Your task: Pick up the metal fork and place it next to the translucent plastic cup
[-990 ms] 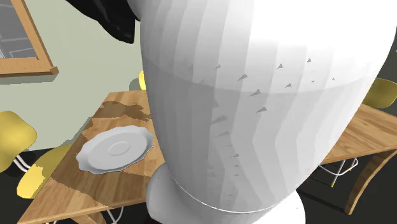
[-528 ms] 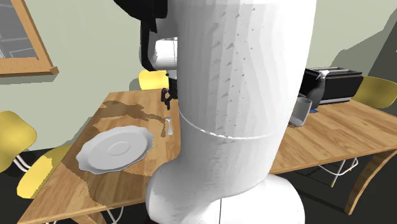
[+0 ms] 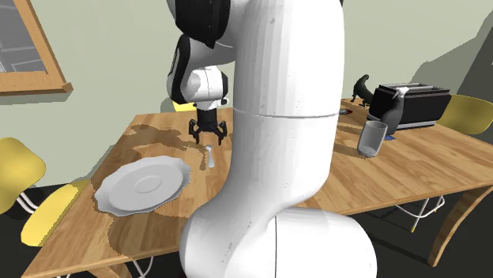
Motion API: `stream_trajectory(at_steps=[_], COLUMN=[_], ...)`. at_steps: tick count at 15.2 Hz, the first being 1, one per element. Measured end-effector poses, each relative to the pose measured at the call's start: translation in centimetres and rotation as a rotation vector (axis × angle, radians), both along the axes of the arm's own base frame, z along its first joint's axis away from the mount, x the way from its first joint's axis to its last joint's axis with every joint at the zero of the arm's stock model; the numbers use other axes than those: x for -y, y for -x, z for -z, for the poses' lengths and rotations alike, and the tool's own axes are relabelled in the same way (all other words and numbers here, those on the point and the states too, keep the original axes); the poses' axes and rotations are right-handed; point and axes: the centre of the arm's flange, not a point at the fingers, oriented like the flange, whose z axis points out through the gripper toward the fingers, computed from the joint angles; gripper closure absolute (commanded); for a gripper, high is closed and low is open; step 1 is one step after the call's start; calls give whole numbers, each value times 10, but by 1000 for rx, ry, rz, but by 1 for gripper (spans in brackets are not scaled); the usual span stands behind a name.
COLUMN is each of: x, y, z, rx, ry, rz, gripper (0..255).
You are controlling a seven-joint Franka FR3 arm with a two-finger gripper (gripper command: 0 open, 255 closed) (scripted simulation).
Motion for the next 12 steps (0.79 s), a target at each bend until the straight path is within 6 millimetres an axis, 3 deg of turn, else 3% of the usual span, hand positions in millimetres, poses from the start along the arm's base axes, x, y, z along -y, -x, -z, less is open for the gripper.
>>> stream_trajectory(at_steps=[7, 12], x=[-5, -5], y=[-1, -1], z=[36, 39], rx=[-1, 0], ry=[0, 0], rz=[0, 0], gripper=[0, 0])
